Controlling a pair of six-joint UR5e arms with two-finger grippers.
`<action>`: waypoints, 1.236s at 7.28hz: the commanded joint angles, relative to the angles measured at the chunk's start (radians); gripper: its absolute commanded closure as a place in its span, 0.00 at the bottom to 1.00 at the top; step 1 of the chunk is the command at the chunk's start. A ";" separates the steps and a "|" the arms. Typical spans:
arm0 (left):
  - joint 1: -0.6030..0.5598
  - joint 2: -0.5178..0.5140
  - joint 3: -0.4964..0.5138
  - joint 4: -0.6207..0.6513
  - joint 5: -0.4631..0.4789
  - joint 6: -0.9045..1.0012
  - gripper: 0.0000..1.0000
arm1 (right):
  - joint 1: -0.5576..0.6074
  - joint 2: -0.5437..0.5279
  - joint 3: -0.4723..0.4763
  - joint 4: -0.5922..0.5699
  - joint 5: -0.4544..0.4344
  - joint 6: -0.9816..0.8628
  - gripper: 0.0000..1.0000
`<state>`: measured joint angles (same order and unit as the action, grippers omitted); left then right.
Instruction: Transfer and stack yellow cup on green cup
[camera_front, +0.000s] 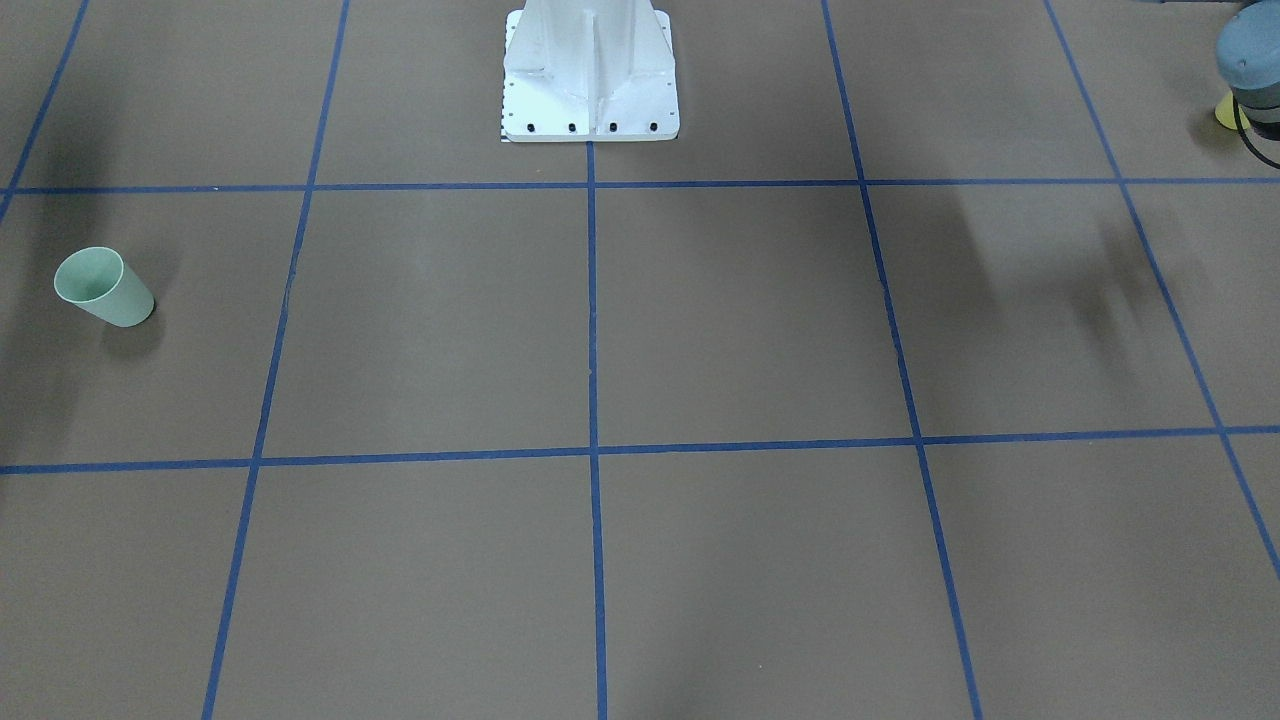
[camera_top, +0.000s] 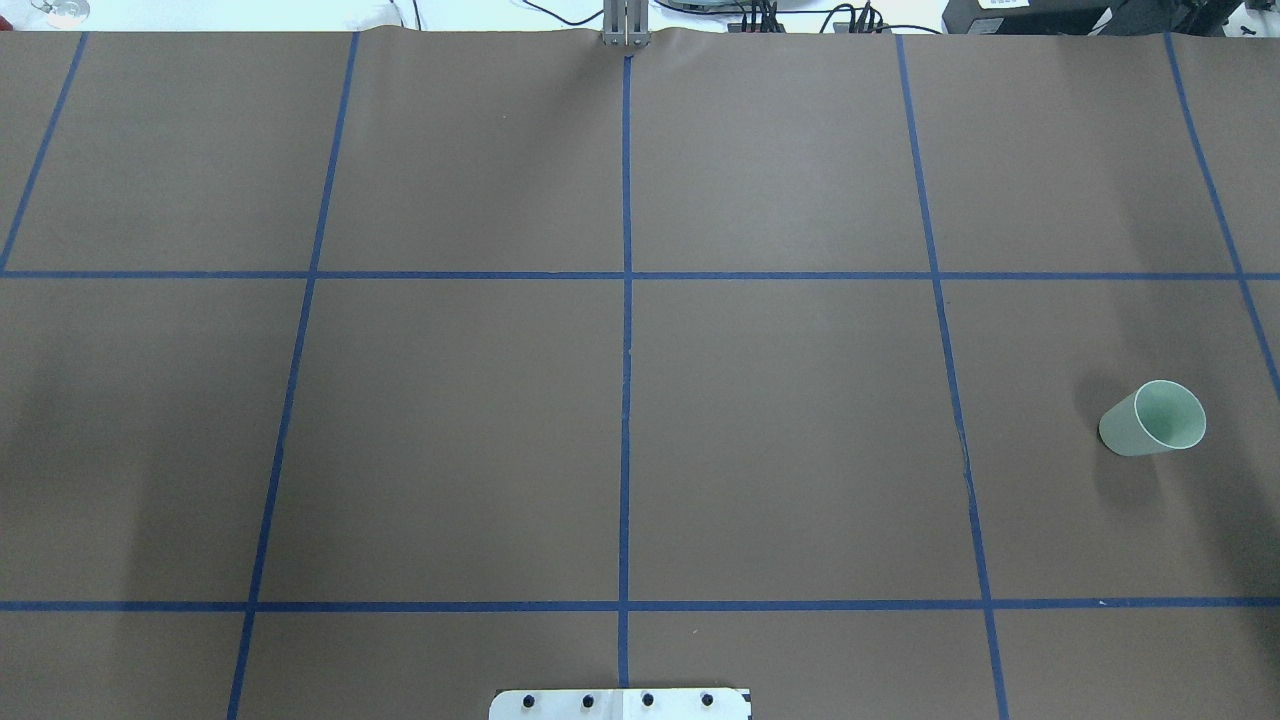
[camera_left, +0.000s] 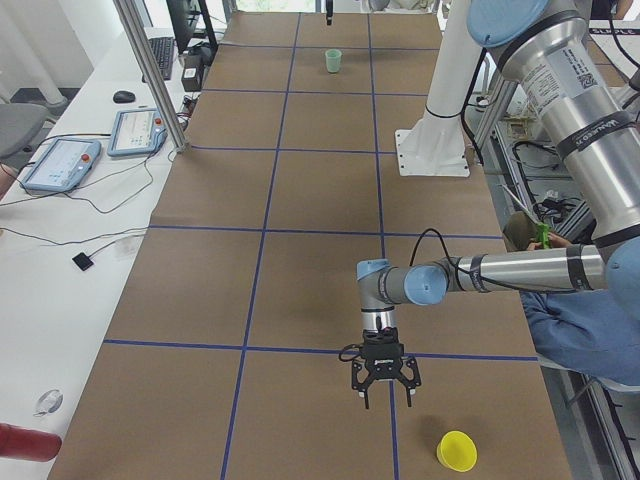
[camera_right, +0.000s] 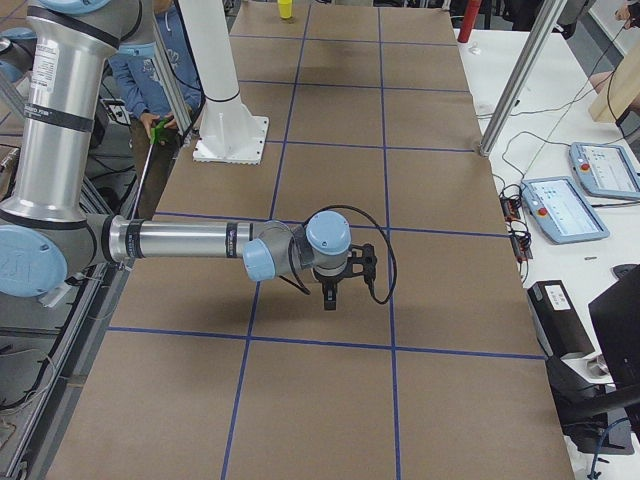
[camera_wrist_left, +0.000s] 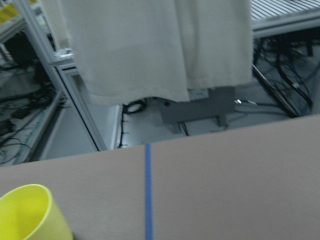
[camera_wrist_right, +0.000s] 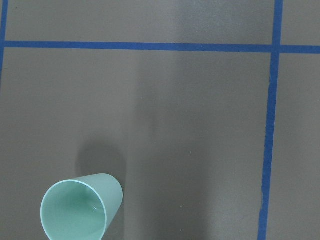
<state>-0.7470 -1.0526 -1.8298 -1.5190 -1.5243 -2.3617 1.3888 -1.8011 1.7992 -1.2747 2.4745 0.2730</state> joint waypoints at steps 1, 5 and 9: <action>0.111 -0.085 0.163 0.080 -0.051 -0.228 0.01 | -0.001 0.003 -0.001 0.002 -0.006 0.000 0.00; 0.209 -0.155 0.290 0.130 -0.059 -0.337 0.02 | -0.002 -0.001 -0.020 0.000 -0.005 -0.002 0.00; 0.288 -0.153 0.297 0.204 -0.244 -0.429 0.02 | -0.020 -0.001 -0.034 0.003 -0.002 -0.002 0.00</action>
<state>-0.4862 -1.2062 -1.5381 -1.3313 -1.7209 -2.7720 1.3710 -1.8024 1.7678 -1.2741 2.4726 0.2727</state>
